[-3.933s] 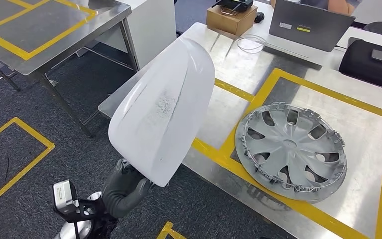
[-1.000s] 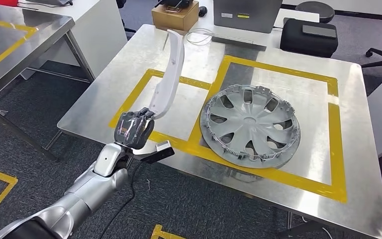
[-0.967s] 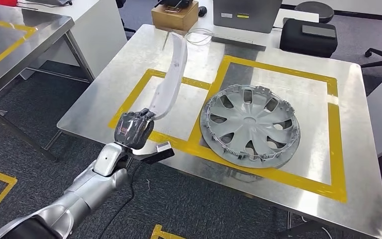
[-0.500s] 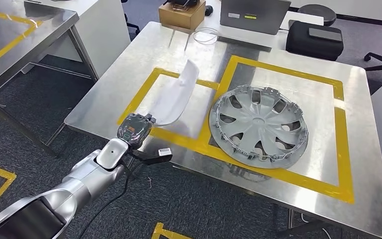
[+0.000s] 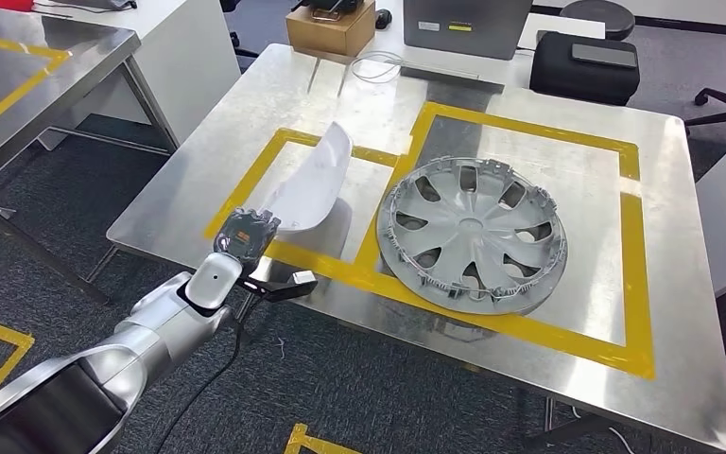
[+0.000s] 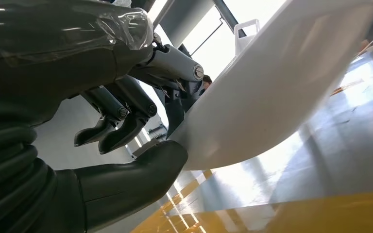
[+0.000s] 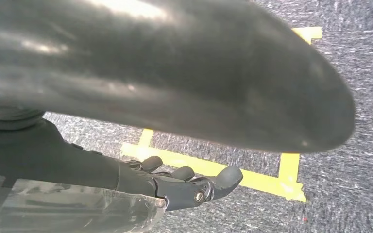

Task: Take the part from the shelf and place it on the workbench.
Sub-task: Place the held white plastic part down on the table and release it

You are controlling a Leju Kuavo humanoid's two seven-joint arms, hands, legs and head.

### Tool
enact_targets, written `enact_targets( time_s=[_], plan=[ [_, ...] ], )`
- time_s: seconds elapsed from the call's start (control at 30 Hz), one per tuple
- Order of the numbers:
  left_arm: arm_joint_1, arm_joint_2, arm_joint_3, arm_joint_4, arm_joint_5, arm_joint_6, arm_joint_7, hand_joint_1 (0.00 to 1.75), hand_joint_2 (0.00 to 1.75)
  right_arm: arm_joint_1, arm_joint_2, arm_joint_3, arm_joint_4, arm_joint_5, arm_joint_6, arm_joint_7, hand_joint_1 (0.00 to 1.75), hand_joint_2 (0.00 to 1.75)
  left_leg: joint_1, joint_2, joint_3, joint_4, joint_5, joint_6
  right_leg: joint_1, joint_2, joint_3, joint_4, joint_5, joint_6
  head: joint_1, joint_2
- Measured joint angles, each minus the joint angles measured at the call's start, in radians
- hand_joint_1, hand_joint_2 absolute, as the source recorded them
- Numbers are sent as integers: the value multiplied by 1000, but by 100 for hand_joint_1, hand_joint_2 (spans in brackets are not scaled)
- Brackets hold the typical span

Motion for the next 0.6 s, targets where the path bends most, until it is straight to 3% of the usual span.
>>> enact_targets(
  time_s=[0.07,0.13,0.27,0.33,0.4,0.47,0.5,0.57,0.6],
  plan=[
    [-3,5,-3,3,0,0,3,175,175,0,-2,4,-6,-1,-1,2,0,0,-2,-1,64,-131,66,15,2,3,3,0,0,0,0,0],
    [-9,9,-6,5,0,2,6,175,175,0,-2,7,-13,-2,-3,3,0,0,-9,-1,121,-245,102,30,7,4,0,0,1,3,1,0],
    [-16,11,-8,7,0,21,26,0,175,0,-7,19,-24,-9,-10,4,0,0,-16,2,140,-287,112,41,8,1,-6,-2,5,16,2,0],
    [-20,12,-4,7,3,51,41,0,87,0,-12,29,-28,-14,-12,5,0,0,-10,5,149,-305,125,49,9,0,-32,47,-22,16,3,0],
    [-20,14,2,9,13,85,45,0,0,0,-17,38,-30,-20,-13,7,0,0,-10,6,149,-311,131,54,7,0,-92,177,-77,12,4,0],
    [-13,15,12,10,32,109,35,0,0,0,-22,45,-32,-26,-13,10,0,0,-10,6,147,-309,131,54,4,-1,-138,278,-105,18,4,0],
    [-8,16,19,11,45,120,27,0,0,0,-25,48,-32,-29,-13,12,0,0,-10,5,147,-307,130,53,2,-1,-134,270,-97,27,4,0],
    [-3,16,38,12,71,142,9,0,0,-1,-30,54,-33,-34,-13,15,0,0,-8,3,146,-300,126,47,-4,-4,-71,146,-47,47,4,0],
    [-2,16,47,12,82,154,2,0,0,-1,-32,58,-33,-36,-13,16,0,0,-10,2,144,-294,122,41,-5,-6,-34,77,-26,51,4,0]
  ],
)
